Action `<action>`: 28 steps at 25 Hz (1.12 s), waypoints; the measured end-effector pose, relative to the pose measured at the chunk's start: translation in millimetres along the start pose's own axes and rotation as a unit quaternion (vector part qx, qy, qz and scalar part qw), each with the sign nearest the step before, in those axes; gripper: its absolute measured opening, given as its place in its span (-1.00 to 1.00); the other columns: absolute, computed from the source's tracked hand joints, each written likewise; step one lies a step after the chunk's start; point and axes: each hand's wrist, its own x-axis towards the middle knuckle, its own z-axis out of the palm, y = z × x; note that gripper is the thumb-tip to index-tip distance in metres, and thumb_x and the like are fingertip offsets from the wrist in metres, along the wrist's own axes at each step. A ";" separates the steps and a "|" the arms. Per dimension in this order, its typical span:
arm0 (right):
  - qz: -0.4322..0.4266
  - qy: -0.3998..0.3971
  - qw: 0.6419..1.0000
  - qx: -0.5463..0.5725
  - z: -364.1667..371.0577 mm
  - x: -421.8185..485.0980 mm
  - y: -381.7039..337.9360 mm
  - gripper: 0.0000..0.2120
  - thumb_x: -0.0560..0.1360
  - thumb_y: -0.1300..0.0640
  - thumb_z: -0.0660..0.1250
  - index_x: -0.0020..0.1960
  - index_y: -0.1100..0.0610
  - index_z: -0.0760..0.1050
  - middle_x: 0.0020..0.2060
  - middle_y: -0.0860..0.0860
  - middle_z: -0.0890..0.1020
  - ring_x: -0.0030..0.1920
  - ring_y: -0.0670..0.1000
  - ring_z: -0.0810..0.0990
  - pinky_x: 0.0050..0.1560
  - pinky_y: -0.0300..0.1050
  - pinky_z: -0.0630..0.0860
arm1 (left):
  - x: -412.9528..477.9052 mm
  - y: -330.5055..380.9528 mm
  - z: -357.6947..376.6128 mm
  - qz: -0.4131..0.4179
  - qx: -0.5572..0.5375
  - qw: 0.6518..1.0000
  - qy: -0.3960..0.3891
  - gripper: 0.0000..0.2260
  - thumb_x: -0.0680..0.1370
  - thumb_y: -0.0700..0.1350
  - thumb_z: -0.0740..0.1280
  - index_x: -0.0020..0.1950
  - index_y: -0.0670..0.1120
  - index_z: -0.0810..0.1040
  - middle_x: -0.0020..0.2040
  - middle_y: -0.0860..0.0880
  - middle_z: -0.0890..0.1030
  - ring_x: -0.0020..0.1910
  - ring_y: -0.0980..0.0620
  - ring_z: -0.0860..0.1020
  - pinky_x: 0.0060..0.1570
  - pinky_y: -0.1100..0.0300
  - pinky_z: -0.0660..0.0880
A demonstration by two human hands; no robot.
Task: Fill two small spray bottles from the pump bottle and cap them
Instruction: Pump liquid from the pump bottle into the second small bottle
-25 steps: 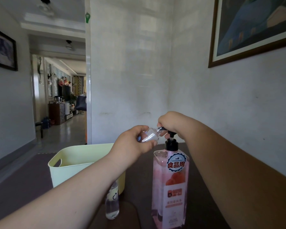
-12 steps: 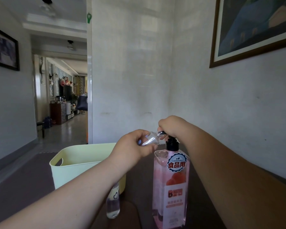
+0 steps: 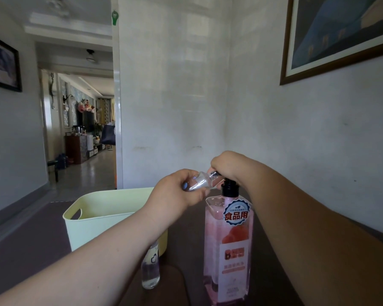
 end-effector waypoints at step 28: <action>-0.031 -0.003 0.999 -0.028 -2.2 -0.3 0.6 -0.84 0.54 0.24 0.27 0.08 0.26 0.53 -0.11 0.11 0.55 -0.15 0.09 0.52 -0.07 -0.12 0.46 | 0.5 -0.7 1.4 -0.007 0.030 0.999 0.014 -0.73 0.40 -0.04 0.46 0.07 -0.01 0.58 -0.06 -0.04 0.65 -0.14 0.05 0.53 -0.29 0.47 0.35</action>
